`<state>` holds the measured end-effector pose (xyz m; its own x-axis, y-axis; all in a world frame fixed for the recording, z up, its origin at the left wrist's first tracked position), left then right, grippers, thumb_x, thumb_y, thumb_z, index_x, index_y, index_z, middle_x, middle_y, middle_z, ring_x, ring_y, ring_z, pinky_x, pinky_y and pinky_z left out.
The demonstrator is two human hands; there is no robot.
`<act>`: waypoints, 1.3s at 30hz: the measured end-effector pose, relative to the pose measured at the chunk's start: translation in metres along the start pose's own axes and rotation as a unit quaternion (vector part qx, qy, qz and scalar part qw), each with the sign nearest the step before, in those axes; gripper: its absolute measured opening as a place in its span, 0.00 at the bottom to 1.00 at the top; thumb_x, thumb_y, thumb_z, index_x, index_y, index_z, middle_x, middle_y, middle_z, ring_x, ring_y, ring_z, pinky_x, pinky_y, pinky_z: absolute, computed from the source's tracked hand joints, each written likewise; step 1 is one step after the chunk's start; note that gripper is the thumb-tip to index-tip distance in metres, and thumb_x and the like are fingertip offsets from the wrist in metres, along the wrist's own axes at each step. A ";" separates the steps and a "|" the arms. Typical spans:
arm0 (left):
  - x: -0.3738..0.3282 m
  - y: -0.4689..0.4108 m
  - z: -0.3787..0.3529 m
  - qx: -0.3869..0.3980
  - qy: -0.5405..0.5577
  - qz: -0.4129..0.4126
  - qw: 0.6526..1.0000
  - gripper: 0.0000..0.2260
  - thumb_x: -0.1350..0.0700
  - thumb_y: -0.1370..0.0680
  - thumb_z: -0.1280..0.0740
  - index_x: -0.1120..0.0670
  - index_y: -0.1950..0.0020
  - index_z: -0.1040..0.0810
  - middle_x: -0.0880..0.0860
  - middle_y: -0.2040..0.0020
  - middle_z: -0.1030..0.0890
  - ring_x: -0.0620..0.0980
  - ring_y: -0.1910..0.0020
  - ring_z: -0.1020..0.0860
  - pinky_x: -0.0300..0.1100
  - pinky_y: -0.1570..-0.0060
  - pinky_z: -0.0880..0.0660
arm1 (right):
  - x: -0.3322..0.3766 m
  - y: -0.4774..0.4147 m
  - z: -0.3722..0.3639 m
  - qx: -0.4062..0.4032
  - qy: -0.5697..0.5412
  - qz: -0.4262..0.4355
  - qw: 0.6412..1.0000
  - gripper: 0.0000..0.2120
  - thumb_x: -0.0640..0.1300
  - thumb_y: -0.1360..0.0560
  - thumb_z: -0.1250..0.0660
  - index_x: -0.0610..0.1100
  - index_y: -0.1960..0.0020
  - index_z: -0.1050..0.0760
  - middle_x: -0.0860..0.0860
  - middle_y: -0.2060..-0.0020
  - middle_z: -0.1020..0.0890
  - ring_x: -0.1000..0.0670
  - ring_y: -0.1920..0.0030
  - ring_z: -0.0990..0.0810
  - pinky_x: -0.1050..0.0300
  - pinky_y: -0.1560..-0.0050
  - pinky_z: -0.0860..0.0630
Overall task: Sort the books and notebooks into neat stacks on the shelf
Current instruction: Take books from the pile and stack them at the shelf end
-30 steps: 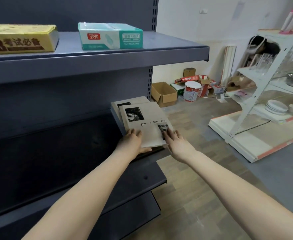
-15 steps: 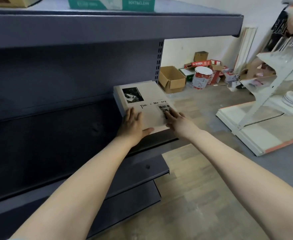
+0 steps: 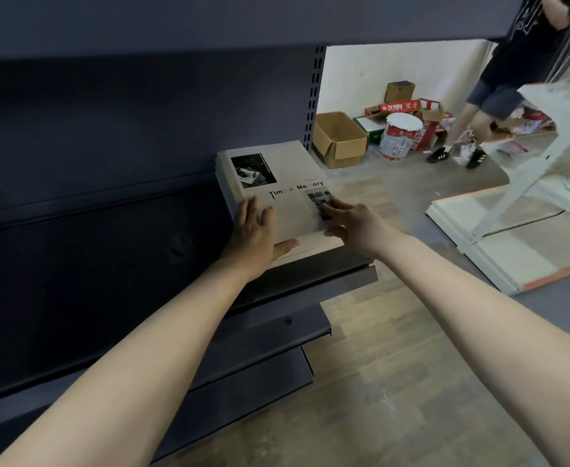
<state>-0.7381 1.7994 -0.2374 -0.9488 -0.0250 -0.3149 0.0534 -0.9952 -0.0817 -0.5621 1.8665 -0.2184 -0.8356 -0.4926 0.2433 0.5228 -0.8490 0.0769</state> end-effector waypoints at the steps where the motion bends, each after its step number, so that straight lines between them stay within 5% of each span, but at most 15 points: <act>1: 0.000 0.000 0.000 -0.001 0.000 -0.001 1.000 0.36 0.39 0.24 0.39 0.60 0.25 0.45 0.62 0.23 0.53 0.60 0.24 0.59 0.53 0.27 0.53 | 0.000 0.000 0.001 0.000 -0.004 0.001 1.000 0.27 0.46 0.23 0.36 0.47 0.26 0.40 0.47 0.24 0.43 0.41 0.28 0.36 0.50 0.27 0.41; 10: 0.006 0.000 -0.003 0.015 0.060 -0.007 0.998 0.35 0.42 0.23 0.37 0.60 0.25 0.45 0.59 0.23 0.55 0.55 0.24 0.62 0.51 0.26 0.55 | -0.002 0.000 0.001 -0.007 -0.024 -0.003 1.000 0.26 0.44 0.23 0.35 0.45 0.27 0.37 0.46 0.25 0.41 0.43 0.28 0.37 0.52 0.27 0.41; 18: 0.005 0.000 -0.001 0.027 0.053 -0.013 0.998 0.34 0.43 0.23 0.38 0.60 0.25 0.46 0.57 0.23 0.56 0.55 0.25 0.63 0.49 0.27 0.57 | -0.001 -0.002 0.002 0.005 0.017 -0.023 1.000 0.27 0.45 0.21 0.37 0.51 0.25 0.41 0.54 0.24 0.44 0.44 0.29 0.35 0.49 0.36 0.31; 22: -0.001 0.003 0.003 0.072 -0.018 0.014 0.997 0.33 0.39 0.22 0.44 0.53 0.23 0.50 0.54 0.22 0.58 0.56 0.25 0.63 0.59 0.28 0.55 | 0.011 0.003 0.005 0.051 0.091 -0.042 0.994 0.28 0.43 0.19 0.44 0.49 0.23 0.51 0.51 0.23 0.50 0.42 0.24 0.49 0.40 0.27 0.48; 26: -0.014 0.015 0.011 0.078 -0.079 0.053 0.992 0.32 0.38 0.21 0.49 0.47 0.23 0.59 0.51 0.22 0.62 0.58 0.25 0.63 0.62 0.29 0.59 | 0.027 0.012 0.001 0.069 0.091 -0.083 0.990 0.31 0.38 0.21 0.47 0.49 0.23 0.59 0.50 0.23 0.59 0.44 0.24 0.62 0.32 0.30 0.62; 34: 0.032 0.073 0.064 0.037 -0.131 0.072 0.988 0.36 0.37 0.22 0.44 0.49 0.22 0.58 0.52 0.22 0.58 0.58 0.24 0.59 0.58 0.27 0.58 | 0.112 0.037 0.011 -0.015 0.095 0.019 0.995 0.42 0.29 0.28 0.47 0.55 0.23 0.61 0.52 0.24 0.61 0.44 0.25 0.65 0.34 0.29 0.63; 39: 0.079 0.117 0.102 0.008 -0.140 0.096 0.985 0.32 0.39 0.21 0.45 0.47 0.22 0.55 0.50 0.22 0.54 0.56 0.24 0.53 0.55 0.27 0.51 | 0.166 0.037 0.011 -0.036 0.083 0.071 0.993 0.32 0.41 0.21 0.46 0.53 0.23 0.57 0.50 0.23 0.58 0.41 0.24 0.60 0.33 0.28 0.59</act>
<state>-0.8382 1.6710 -0.1753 -0.9705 -0.2359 -0.0492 0.2376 -0.9709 -0.0310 -0.6791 1.7553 -0.1647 -0.7740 -0.6277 0.0829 0.6286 -0.7775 -0.0183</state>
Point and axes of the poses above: each hand's wrist, its own y-axis away from the middle knuckle, its own z-axis out of the back of the hand, x = y × z, the point moved 3 cm from there along -y, towards the middle knuckle
